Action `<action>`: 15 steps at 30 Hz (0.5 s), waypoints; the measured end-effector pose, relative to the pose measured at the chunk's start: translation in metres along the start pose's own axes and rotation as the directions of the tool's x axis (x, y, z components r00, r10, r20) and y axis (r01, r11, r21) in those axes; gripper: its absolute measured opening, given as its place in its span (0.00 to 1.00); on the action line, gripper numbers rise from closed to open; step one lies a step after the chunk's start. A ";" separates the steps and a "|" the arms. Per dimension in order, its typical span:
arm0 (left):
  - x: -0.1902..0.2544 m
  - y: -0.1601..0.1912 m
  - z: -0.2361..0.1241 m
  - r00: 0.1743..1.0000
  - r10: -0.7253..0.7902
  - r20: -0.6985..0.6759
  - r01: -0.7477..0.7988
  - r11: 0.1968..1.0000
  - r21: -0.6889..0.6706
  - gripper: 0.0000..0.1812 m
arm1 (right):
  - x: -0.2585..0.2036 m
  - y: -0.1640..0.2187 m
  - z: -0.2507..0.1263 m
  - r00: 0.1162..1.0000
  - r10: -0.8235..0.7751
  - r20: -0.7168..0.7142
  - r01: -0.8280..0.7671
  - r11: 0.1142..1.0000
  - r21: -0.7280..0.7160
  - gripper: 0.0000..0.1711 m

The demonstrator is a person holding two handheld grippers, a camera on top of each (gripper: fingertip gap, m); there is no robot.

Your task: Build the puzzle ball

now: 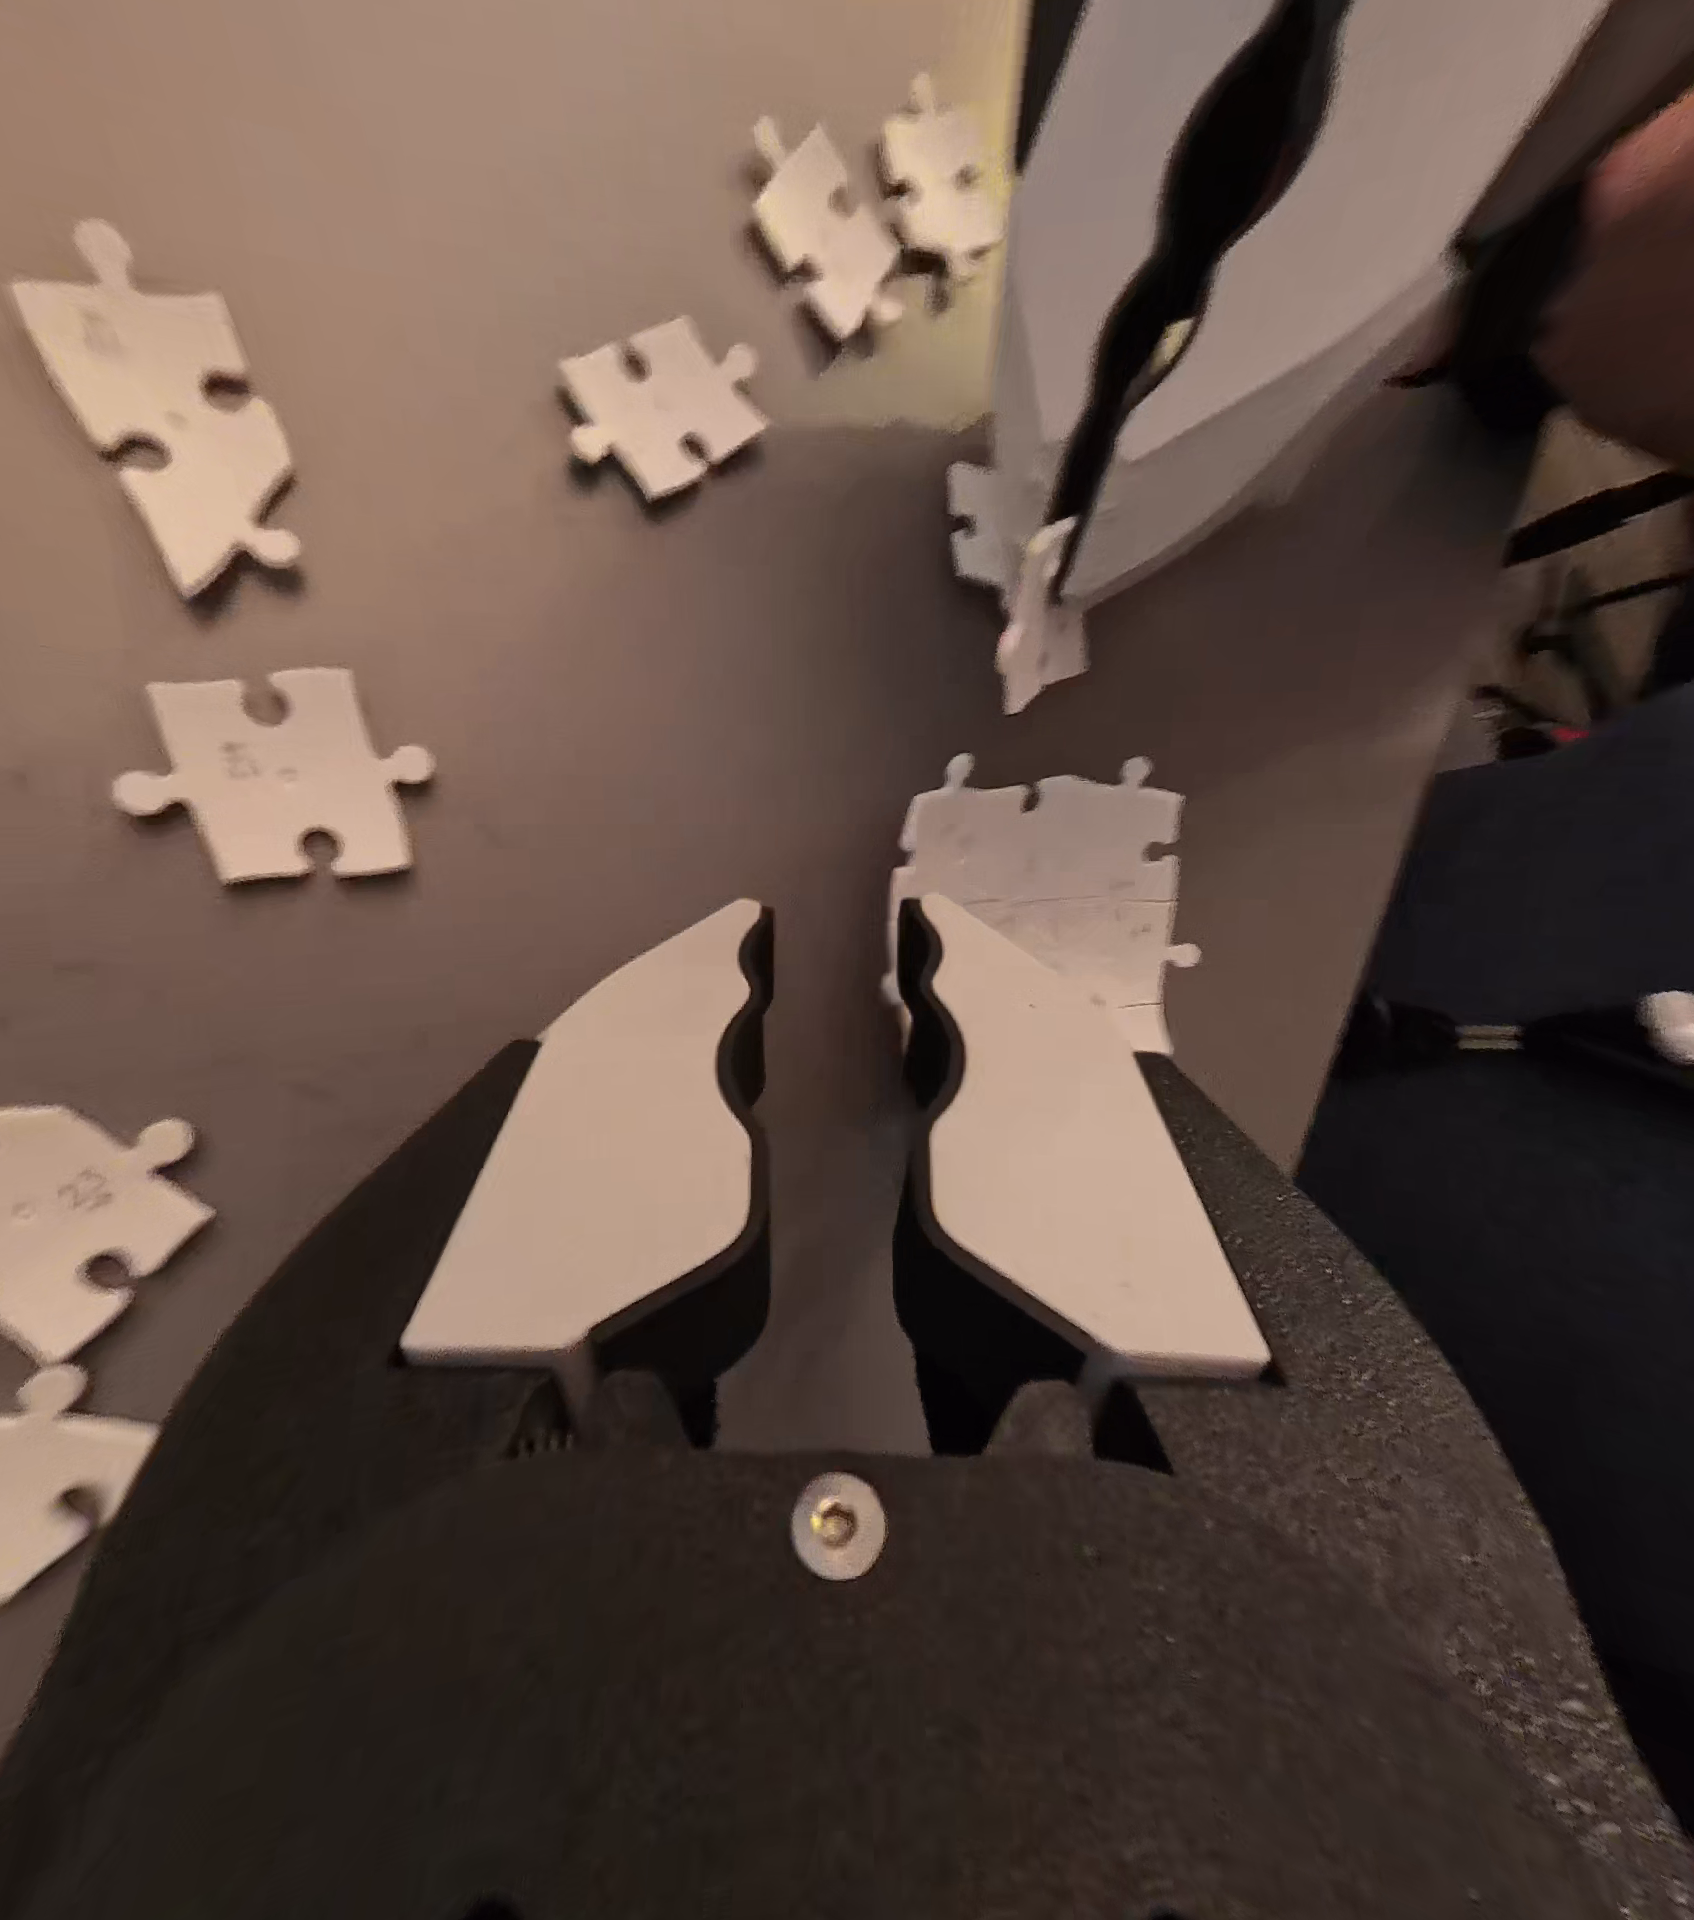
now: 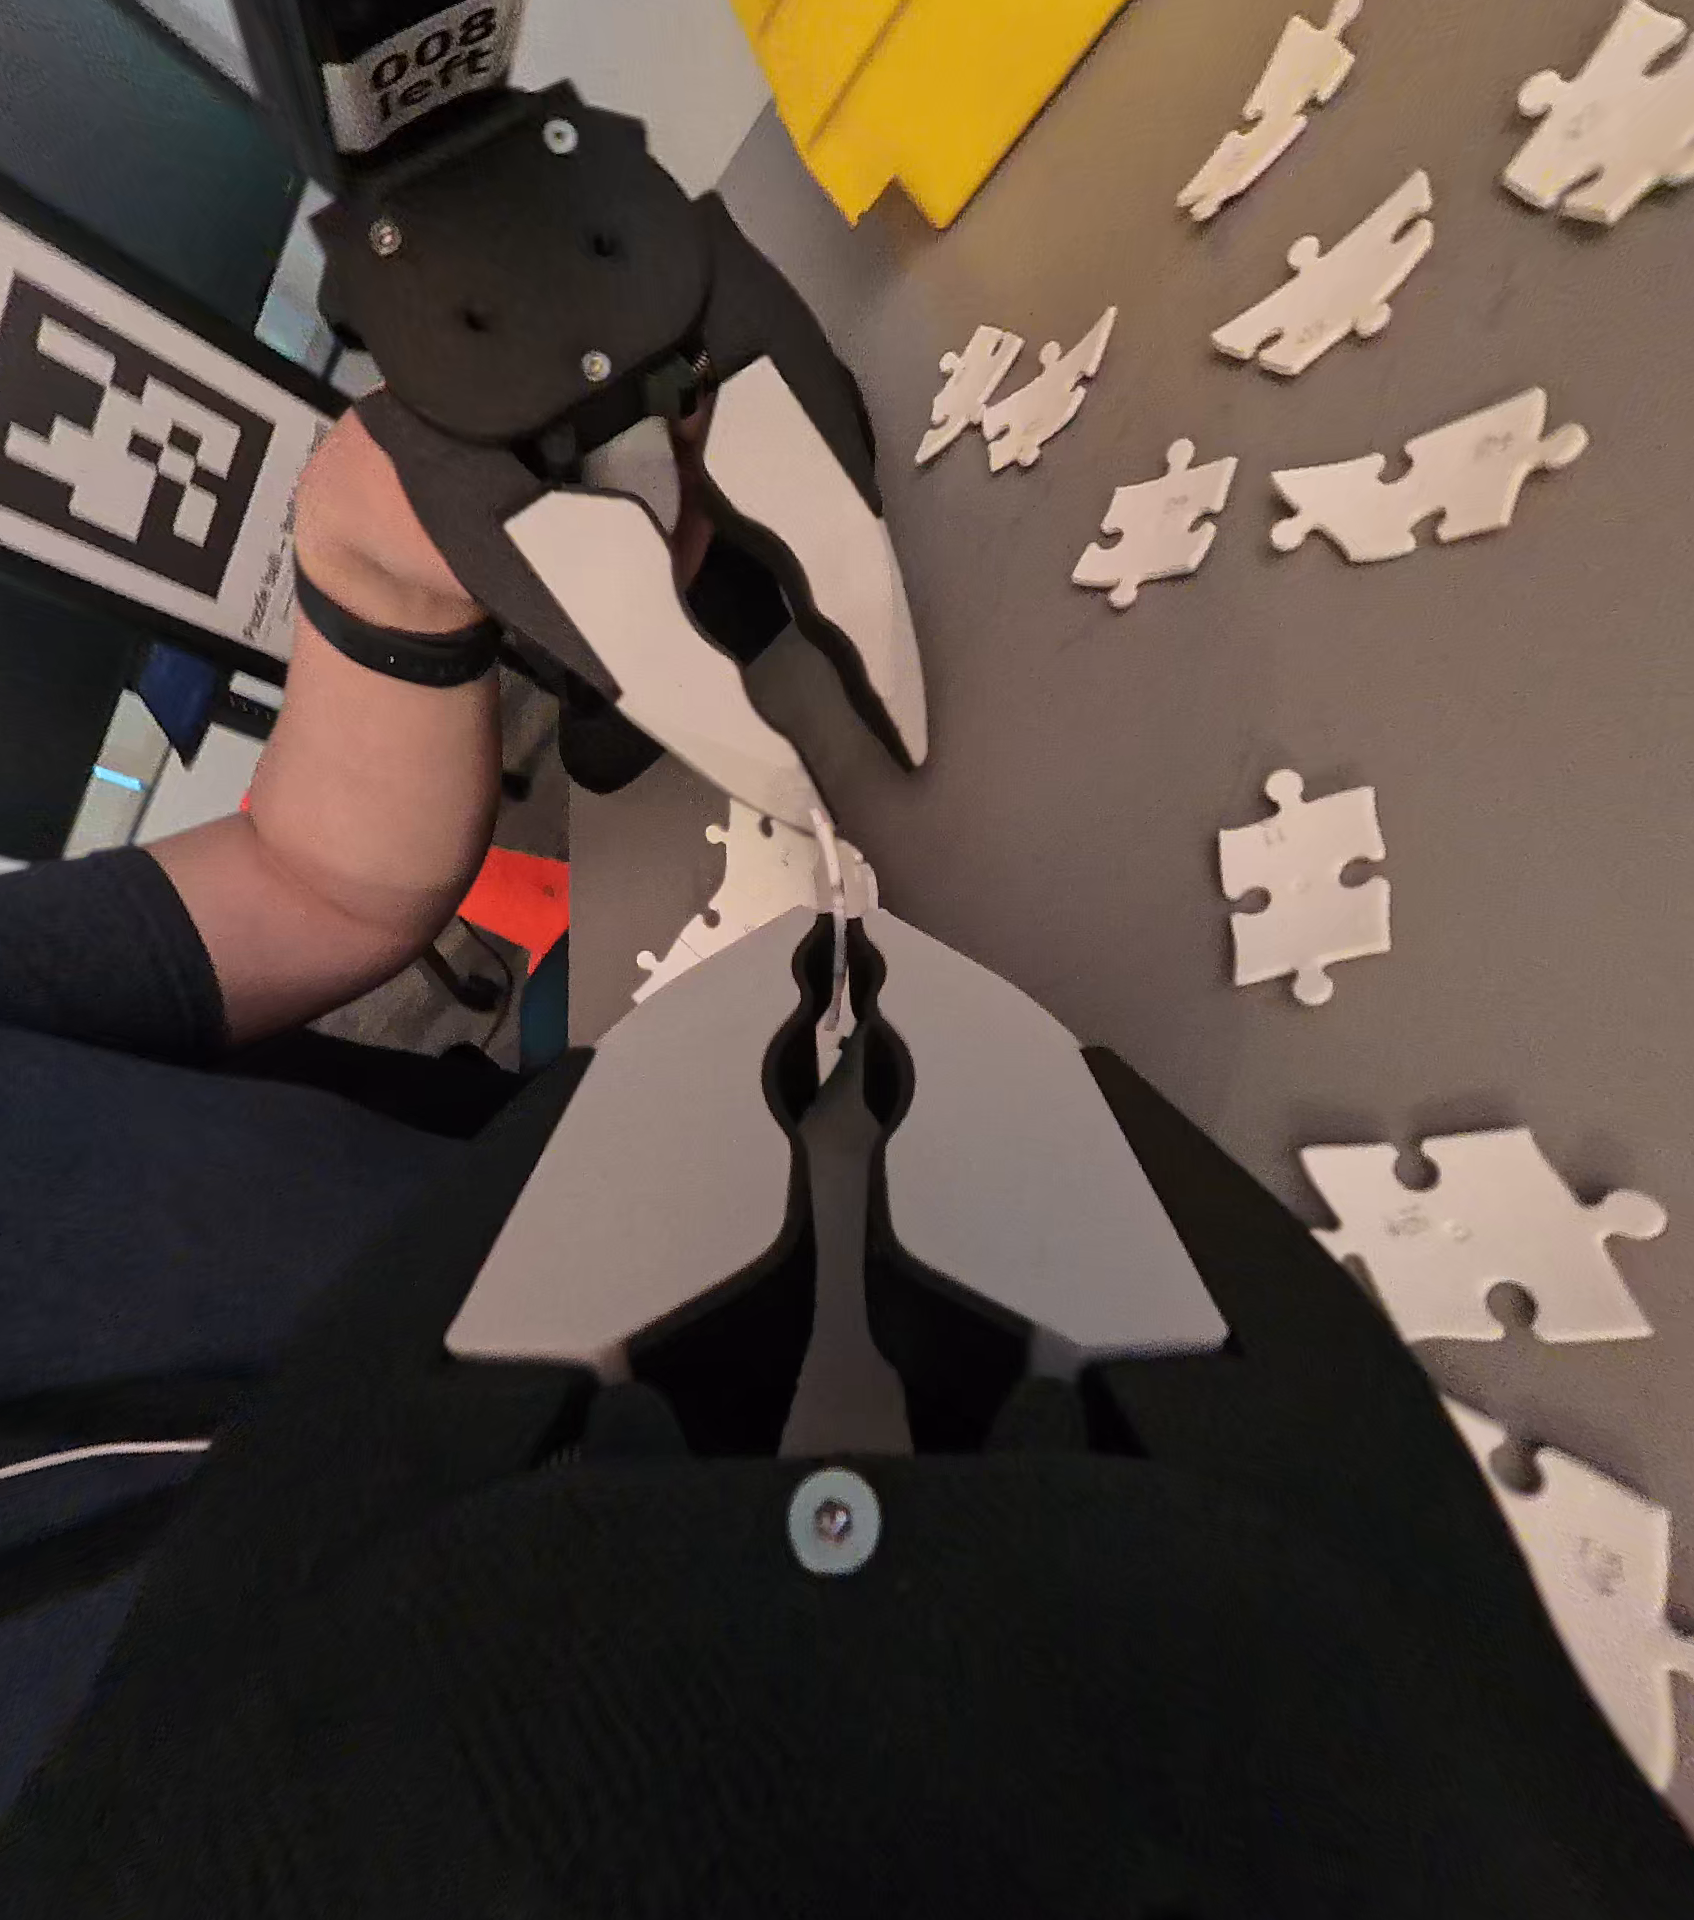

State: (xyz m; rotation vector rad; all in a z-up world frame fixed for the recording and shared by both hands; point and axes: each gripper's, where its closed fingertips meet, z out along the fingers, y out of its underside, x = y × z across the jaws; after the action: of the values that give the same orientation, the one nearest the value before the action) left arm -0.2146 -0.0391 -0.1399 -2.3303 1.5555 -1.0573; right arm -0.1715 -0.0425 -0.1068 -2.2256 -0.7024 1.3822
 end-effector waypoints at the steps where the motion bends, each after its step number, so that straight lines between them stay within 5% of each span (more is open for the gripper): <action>1: -0.005 0.001 0.000 0.999 0.017 0.045 -0.016 1.000 -0.019 0.12 | 0.000 0.001 0.000 1.000 0.016 -0.006 -0.016 1.000 0.011 0.02; 15: 0.001 0.003 0.007 0.998 0.022 0.061 -0.020 0.999 -0.032 0.10 | 0.000 0.016 0.007 0.985 -0.001 -0.171 0.012 0.998 0.067 0.02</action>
State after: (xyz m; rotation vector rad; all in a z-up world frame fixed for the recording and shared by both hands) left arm -0.2121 -0.0435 -0.1464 -2.3381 1.5820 -0.9548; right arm -0.1749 -0.0543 -0.1196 -2.2526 -0.5935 1.1770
